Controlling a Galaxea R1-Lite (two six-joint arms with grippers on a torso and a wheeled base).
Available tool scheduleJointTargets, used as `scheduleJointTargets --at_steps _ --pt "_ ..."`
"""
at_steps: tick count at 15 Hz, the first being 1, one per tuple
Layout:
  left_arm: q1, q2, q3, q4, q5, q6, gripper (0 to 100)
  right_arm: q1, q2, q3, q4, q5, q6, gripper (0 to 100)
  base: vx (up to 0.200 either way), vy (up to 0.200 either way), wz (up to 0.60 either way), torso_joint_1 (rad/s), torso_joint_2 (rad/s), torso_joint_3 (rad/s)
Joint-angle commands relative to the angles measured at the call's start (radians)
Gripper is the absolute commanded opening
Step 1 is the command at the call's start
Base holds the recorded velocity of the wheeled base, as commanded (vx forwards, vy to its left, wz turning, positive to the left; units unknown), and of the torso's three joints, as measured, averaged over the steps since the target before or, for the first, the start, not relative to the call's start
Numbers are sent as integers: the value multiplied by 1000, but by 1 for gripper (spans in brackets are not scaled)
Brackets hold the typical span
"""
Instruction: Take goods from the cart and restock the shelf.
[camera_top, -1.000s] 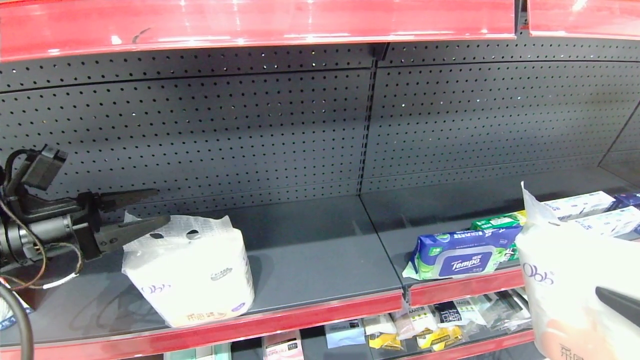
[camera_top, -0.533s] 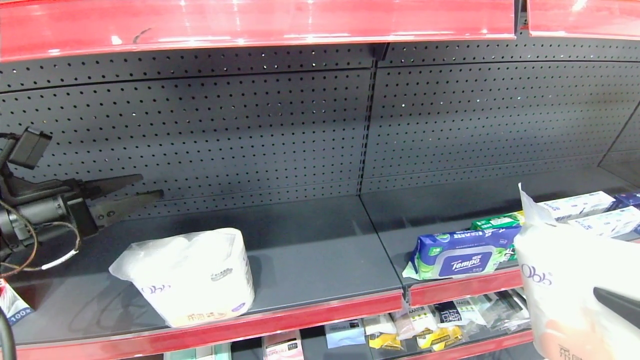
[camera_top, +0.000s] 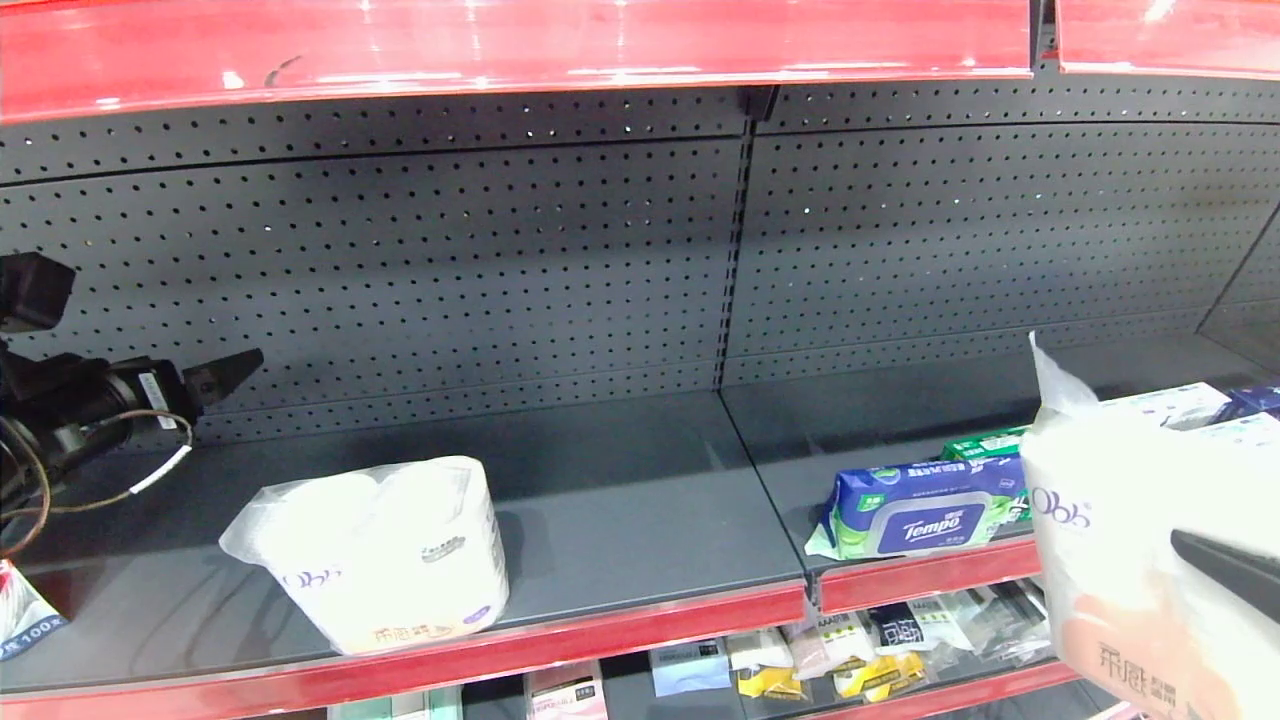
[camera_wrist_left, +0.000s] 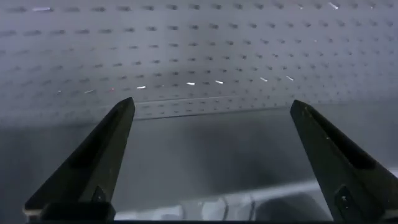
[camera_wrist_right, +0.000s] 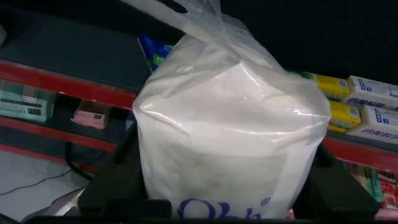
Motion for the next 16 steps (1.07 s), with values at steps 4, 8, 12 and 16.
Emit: scheduleJointTargets --at_steps 4,8,12,16 --pt "-68 -485 89 419 -134 -32 100 -2 18 30 -24 -9 -2 0 0 0 0 0 0 0" --pt "-133 -911 52 885 -319 -29 100 1 9 34 -26 -5 -7 0 0 0 0 0 0 0" --pt "-165 -1049 72 1046 -210 14 100 7 -5 2 -26 -2 -5 0 0 0 0 0 0 0" --pt "-163 -1064 152 984 22 17 100 8 -23 2 -26 -3 -5 0 0 0 0 0 0 0"
